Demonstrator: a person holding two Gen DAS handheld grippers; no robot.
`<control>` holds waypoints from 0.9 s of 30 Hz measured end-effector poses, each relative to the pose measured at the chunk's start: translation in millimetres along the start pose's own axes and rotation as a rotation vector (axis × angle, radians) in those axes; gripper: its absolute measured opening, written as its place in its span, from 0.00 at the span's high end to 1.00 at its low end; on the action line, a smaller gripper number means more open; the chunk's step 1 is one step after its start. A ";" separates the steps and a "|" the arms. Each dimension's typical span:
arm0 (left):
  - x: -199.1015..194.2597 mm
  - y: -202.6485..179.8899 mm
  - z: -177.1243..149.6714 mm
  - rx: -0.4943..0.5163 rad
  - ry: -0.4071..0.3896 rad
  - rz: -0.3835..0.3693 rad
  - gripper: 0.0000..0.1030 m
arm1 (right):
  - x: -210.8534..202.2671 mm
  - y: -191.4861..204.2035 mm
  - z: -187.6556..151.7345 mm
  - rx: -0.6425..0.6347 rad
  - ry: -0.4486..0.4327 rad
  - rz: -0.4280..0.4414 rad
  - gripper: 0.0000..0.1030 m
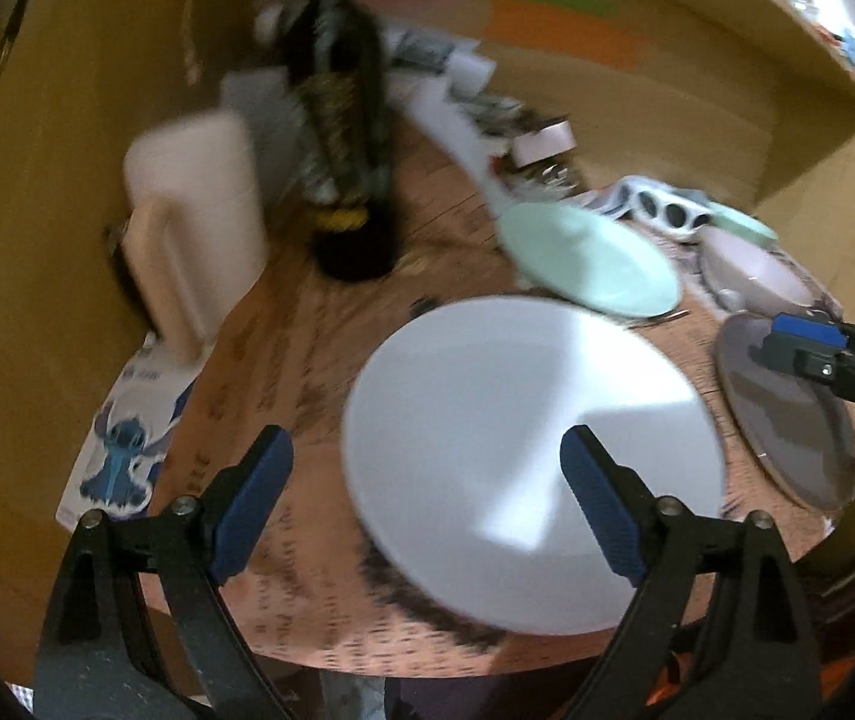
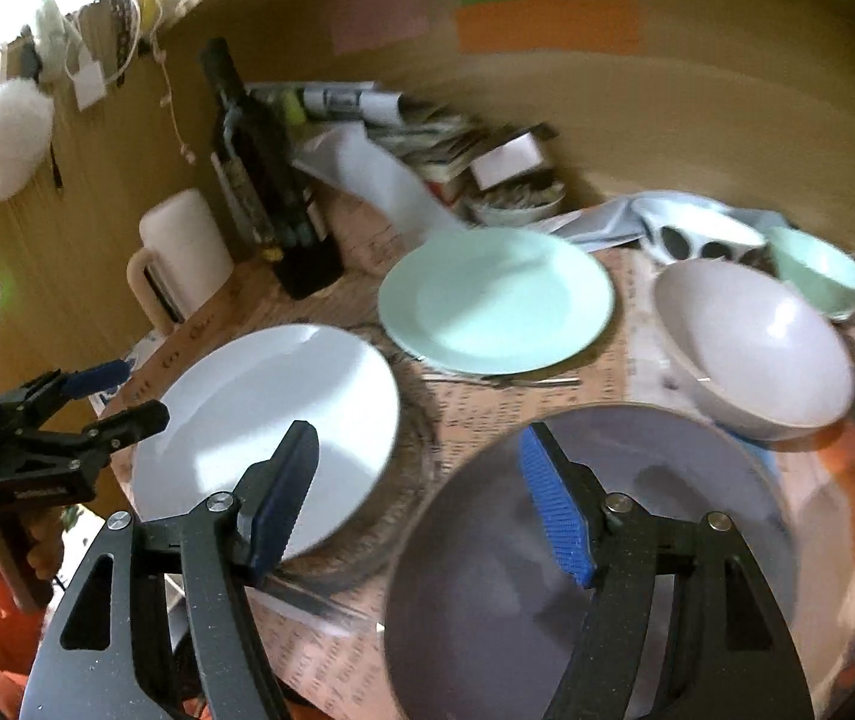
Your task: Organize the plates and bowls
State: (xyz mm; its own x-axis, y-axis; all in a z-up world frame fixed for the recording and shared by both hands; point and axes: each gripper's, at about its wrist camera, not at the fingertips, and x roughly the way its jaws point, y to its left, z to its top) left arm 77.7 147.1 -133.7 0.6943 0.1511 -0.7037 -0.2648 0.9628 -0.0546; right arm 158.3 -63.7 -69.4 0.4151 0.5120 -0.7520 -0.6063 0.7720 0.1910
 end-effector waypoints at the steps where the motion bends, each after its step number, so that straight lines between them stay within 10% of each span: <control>1: 3.5 6.1 -1.7 -0.016 0.013 -0.004 0.11 | 5.7 1.7 0.6 -0.001 0.013 0.004 0.35; 11: 20.5 34.9 -12.9 -0.093 0.056 -0.040 0.25 | 43.9 12.8 3.9 -0.005 0.132 0.006 0.37; 27: 27.5 39.4 -13.7 -0.093 0.083 -0.154 0.65 | 75.7 16.7 1.2 -0.008 0.249 -0.020 0.75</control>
State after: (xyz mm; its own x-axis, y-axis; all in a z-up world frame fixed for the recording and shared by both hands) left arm 77.2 186.1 -164.9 0.6749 -0.0195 -0.7376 -0.2229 0.9476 -0.2289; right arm 180.4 -11.6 -122.4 0.2479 0.3869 -0.8882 -0.6053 0.7777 0.1699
